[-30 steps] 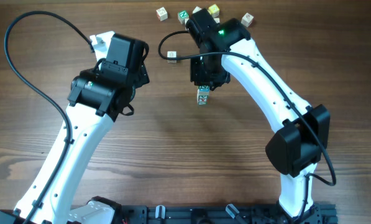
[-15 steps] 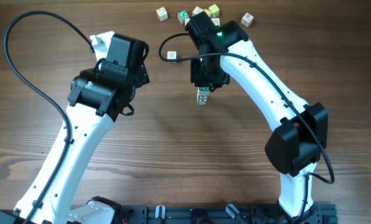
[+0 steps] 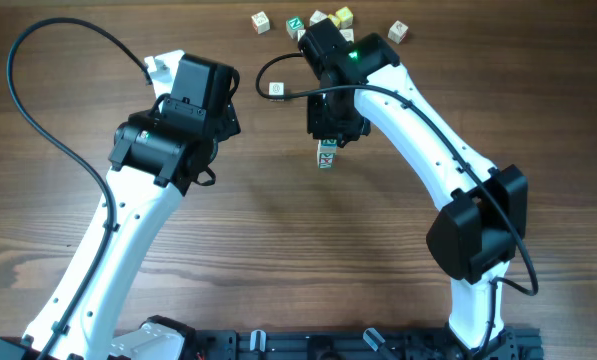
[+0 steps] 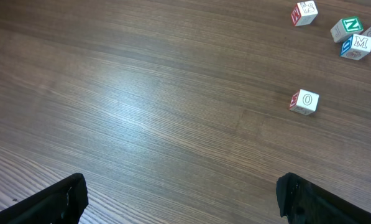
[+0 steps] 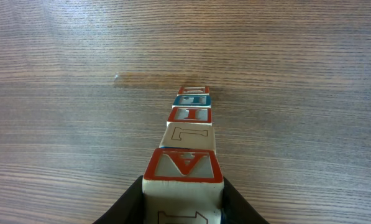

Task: Form a tower
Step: 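Lower the A block onto the tower top and open the right gripper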

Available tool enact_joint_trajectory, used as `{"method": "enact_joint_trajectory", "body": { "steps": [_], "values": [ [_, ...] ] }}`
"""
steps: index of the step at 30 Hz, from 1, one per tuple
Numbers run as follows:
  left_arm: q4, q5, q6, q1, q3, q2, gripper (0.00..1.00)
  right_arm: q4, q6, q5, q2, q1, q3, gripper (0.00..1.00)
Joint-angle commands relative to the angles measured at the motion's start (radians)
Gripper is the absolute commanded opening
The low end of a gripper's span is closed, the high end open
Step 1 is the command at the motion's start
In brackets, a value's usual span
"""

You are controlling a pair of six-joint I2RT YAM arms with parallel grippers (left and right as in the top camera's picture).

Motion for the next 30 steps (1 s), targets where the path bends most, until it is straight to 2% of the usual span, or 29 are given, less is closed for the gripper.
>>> {"method": "enact_joint_trajectory", "body": {
  "steps": [1, 19, 21, 24, 30],
  "values": [
    [0.002, -0.003, 0.011, 0.005, 0.001, -0.005, 1.00, 0.001, 0.014, 0.021, 0.017, 0.005, -0.003, 0.32],
    [0.002, -0.003, 0.011, 0.005, 0.001, -0.005, 1.00, 0.001, 0.016, 0.021, 0.017, 0.005, -0.003, 0.37],
    [0.002, -0.003, 0.011, 0.005, 0.001, -0.005, 1.00, 0.002, 0.015, 0.021, 0.017, 0.005, -0.003, 0.44],
    [0.002, -0.003, 0.011, 0.005, 0.001, -0.005, 1.00, 0.005, 0.015, 0.021, 0.017, 0.005, -0.003, 0.48],
    [0.002, -0.003, 0.011, 0.005, 0.001, -0.005, 1.00, 0.013, 0.015, 0.021, 0.017, 0.005, -0.003, 0.50]
  ]
}}
